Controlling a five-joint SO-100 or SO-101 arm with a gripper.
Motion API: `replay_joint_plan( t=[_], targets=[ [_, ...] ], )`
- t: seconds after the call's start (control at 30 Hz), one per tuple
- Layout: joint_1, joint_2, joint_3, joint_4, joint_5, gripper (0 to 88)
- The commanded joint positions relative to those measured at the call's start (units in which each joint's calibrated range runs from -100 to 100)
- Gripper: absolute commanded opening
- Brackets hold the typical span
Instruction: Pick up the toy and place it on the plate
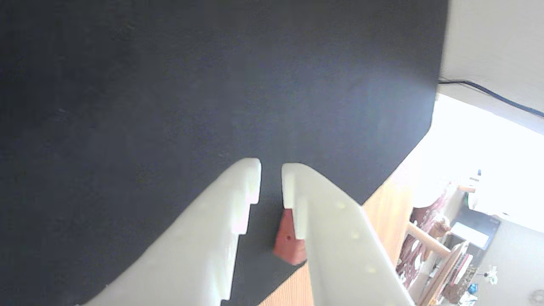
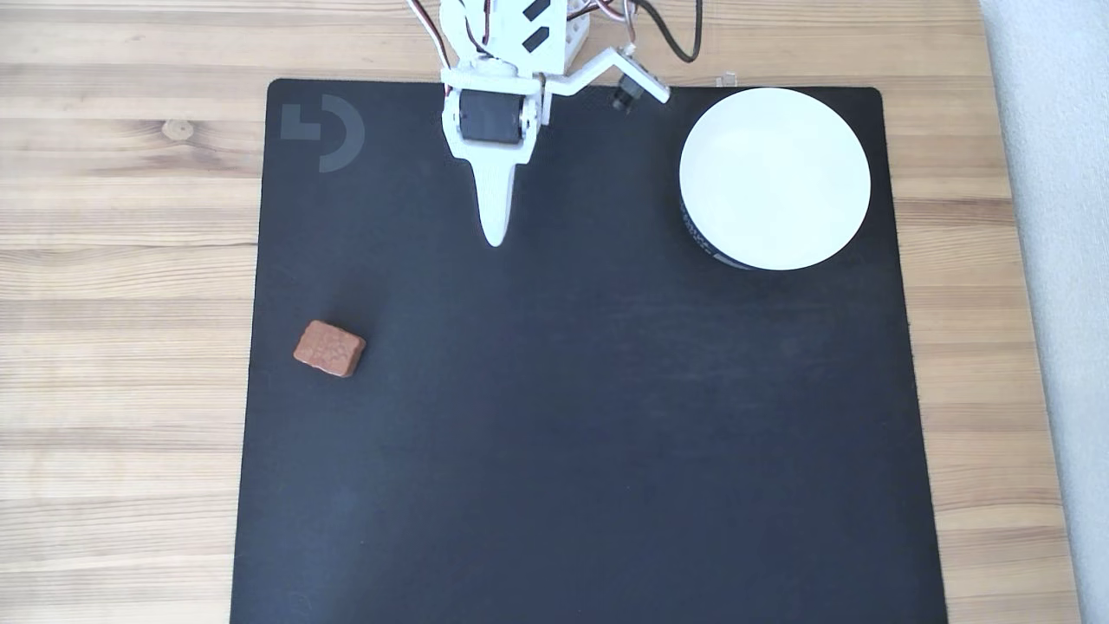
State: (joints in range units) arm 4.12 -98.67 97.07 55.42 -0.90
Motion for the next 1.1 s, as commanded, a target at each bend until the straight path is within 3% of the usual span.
replay_joint_plan(
  t=[0.0,0.37,0.8,1.07],
  targets=[
    [0.02,4.09,-9.33,1.05,-0.4,2.4],
    [-0.06,38.18,-31.86,-9.7,-3.8,2.4],
    [5.21,65.36,-68.91,0.97,-5.0,2.4],
    [16.16,76.37,-80.08,5.03,-4.94,2.4]
  ],
)
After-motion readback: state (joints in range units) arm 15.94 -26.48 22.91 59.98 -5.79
